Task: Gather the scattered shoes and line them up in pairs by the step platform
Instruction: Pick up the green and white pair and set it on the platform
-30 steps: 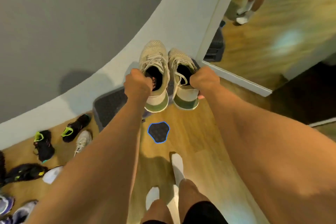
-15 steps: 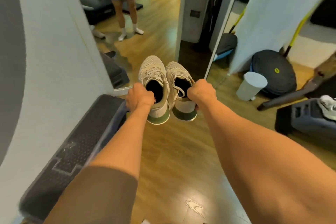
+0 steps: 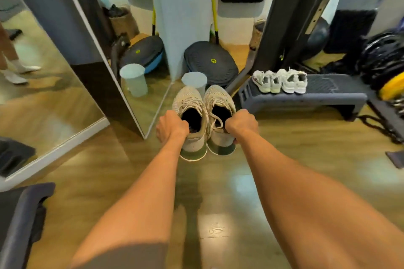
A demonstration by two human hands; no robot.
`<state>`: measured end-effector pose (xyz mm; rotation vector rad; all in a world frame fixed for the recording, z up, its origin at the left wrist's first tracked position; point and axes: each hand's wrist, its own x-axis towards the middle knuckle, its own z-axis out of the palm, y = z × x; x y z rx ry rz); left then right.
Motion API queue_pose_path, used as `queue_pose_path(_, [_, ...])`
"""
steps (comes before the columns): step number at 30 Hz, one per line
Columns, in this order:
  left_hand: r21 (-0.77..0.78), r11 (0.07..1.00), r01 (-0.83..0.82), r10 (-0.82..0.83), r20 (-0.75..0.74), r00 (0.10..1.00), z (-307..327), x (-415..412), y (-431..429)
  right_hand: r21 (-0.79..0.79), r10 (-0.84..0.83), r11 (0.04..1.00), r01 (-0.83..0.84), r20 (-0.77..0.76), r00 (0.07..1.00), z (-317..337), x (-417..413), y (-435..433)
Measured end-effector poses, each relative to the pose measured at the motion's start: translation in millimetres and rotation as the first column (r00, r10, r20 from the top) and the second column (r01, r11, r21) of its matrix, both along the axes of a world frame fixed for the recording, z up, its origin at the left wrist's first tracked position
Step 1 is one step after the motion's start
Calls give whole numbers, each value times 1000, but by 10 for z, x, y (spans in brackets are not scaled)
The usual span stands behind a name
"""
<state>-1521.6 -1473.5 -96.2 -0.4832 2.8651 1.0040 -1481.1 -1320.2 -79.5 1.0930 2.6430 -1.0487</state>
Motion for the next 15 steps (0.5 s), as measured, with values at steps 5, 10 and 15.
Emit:
queue_pose_path(5, [-17,981,195,-195,-61,979,-80,-314,1207,5,-163,987,163,-1,987,-82,-84,1112])
queue_pose_path(10, [-35,940,340,-342,-107,934,-229,-767,2274,38,-285,958,285,4,959,-120,-365,2107])
queue_pose_path(15, [-39,882,470,-471,-149,870,-305,-1295,3375,74,-423,904,422,-5,906,-120,-695,3078])
